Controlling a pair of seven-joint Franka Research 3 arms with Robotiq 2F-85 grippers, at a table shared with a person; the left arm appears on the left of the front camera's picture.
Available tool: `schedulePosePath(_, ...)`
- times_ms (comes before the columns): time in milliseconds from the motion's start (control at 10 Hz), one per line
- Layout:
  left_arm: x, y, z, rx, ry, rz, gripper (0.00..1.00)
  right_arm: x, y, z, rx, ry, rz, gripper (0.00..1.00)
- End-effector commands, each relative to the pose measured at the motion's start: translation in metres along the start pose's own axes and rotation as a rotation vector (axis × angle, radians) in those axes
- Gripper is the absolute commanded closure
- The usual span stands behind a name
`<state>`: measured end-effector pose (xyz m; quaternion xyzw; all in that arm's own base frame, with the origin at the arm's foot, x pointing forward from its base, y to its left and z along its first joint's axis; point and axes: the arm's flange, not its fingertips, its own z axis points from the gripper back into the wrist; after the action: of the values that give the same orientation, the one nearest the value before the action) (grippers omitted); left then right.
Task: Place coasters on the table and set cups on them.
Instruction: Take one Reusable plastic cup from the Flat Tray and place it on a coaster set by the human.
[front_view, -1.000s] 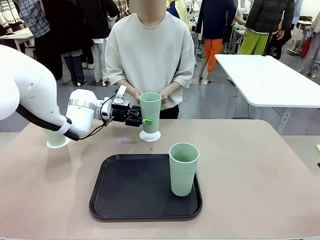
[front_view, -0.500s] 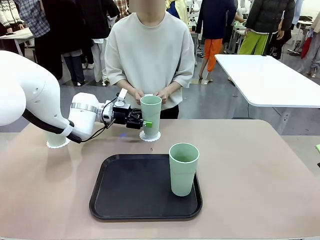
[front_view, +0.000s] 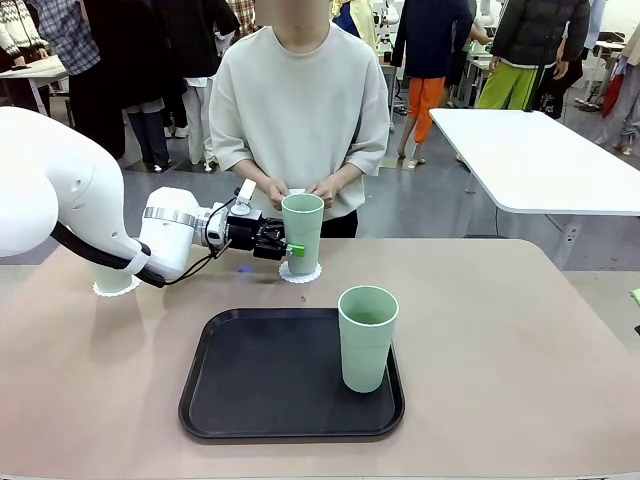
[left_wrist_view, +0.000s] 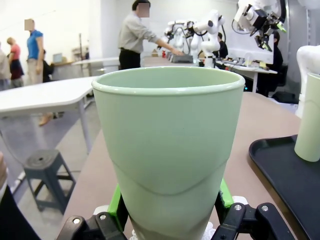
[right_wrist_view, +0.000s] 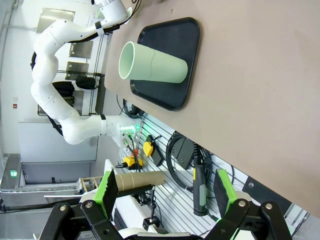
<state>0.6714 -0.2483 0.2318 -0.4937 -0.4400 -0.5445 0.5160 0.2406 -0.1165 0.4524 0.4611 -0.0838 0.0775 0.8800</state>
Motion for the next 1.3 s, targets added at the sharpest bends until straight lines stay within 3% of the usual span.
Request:
schedulePosePath(0, 0.0022, 0.0099, -0.0046, -0.01, 0.029, 0.014, 0.16, 0.0007, -0.0016, -0.0018, 0.021, -0.009, 0.014, 0.0)
schedulePosePath(1000, -0.0015, 0.0085, -0.0038, 0.007, 0.035, 0.08, 0.16, 0.0007, -0.0016, -0.0018, 0.021, -0.009, 0.014, 0.0)
schedulePosePath(1100, -0.002, 0.0081, -0.0042, 0.008, 0.031, 0.086, 0.0, 0.0007, -0.0016, -0.0018, 0.021, -0.009, 0.014, 0.0)
schedulePosePath(1200, -0.0018, 0.0095, -0.0039, 0.005, 0.034, 0.089, 0.0, 0.0007, -0.0016, -0.0018, 0.021, -0.009, 0.014, 0.0)
